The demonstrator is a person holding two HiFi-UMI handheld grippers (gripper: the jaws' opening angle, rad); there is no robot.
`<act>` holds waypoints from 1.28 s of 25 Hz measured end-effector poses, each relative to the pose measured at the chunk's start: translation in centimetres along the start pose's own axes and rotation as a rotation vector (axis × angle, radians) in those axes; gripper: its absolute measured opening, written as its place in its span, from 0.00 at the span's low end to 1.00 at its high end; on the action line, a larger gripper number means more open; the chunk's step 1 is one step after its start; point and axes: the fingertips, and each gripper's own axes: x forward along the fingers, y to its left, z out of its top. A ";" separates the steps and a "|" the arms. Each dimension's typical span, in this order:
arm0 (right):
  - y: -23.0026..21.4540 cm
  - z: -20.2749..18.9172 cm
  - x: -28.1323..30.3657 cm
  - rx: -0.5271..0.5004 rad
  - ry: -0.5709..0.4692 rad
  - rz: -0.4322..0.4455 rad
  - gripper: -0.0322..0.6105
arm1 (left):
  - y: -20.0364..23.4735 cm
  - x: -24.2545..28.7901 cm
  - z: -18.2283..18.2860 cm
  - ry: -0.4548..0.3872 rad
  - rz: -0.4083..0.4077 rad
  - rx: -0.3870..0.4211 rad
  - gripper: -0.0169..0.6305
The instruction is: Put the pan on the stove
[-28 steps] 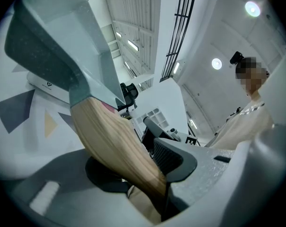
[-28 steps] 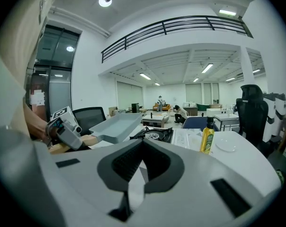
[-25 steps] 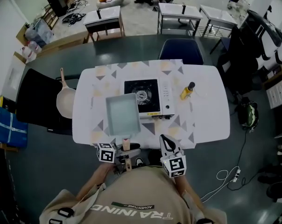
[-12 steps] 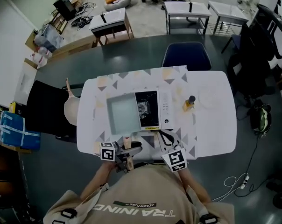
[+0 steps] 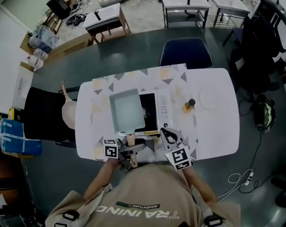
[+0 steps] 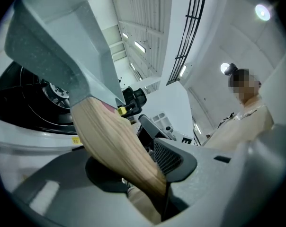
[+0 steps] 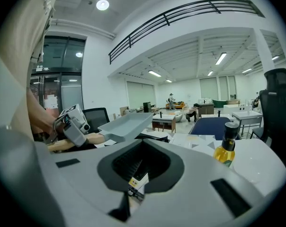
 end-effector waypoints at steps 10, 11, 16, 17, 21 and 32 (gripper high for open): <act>-0.7 -1.0 0.2 0.012 0.048 -0.085 0.05 | 2.0 0.6 -0.5 0.107 -0.054 -0.029 0.28; -0.8 -1.1 0.2 0.015 0.051 -0.093 0.05 | 2.2 0.7 -0.4 0.105 -0.058 -0.036 0.28; -0.9 -0.9 0.6 0.018 0.061 -0.111 0.05 | 3.4 0.6 -0.6 0.117 -0.073 -0.048 0.28; -0.8 -1.0 0.6 0.020 0.063 -0.112 0.05 | 3.6 0.7 -0.7 0.120 -0.071 -0.054 0.28; -0.6 -1.1 0.6 0.019 0.068 -0.117 0.05 | 4.2 0.8 -1.3 0.122 -0.060 -0.064 0.28; -0.4 -1.0 0.4 0.018 0.065 -0.134 0.05 | 5.2 1.5 -1.1 0.115 -0.038 -0.059 0.28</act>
